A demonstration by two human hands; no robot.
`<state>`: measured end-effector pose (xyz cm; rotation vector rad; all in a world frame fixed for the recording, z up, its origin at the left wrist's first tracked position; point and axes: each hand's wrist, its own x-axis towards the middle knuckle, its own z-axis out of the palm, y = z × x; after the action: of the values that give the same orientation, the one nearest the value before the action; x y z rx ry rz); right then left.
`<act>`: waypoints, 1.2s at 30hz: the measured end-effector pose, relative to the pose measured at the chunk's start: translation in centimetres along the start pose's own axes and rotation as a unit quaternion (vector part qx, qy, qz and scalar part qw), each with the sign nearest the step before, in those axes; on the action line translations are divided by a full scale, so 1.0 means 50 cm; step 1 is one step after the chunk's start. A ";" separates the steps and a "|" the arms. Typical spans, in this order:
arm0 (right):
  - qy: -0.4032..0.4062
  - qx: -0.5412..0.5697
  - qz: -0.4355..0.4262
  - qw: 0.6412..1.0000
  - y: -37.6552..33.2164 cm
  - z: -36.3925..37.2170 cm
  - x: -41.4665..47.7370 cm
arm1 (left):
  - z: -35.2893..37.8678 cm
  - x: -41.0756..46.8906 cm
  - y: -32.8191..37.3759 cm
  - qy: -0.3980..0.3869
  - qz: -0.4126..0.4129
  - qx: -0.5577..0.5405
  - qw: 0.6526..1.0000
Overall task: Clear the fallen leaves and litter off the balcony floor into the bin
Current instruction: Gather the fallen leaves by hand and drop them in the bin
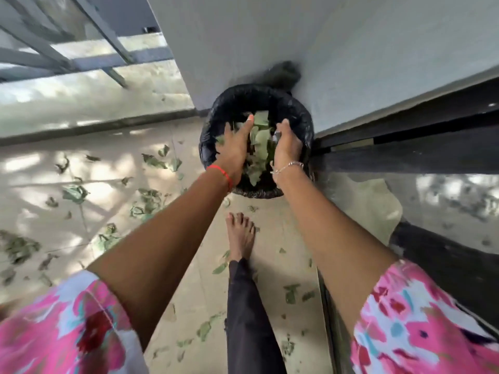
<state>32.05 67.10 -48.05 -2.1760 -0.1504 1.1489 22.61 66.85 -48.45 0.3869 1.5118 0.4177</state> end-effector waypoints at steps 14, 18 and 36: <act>-0.281 -0.604 -0.310 0.678 -0.064 0.022 -0.378 | -0.264 -0.369 0.090 0.037 0.157 0.359 0.919; -0.322 -0.663 -0.408 0.539 -0.096 0.029 -0.616 | -0.429 -0.573 0.078 0.100 0.171 0.383 0.902; -0.544 -0.560 -0.625 -0.017 0.311 -0.200 -1.723 | -0.781 -1.660 -0.629 0.525 0.025 0.135 0.840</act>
<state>-15.55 16.67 6.30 -0.2846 2.6052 -0.5668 -16.94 -1.91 7.31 0.4422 2.6652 0.4863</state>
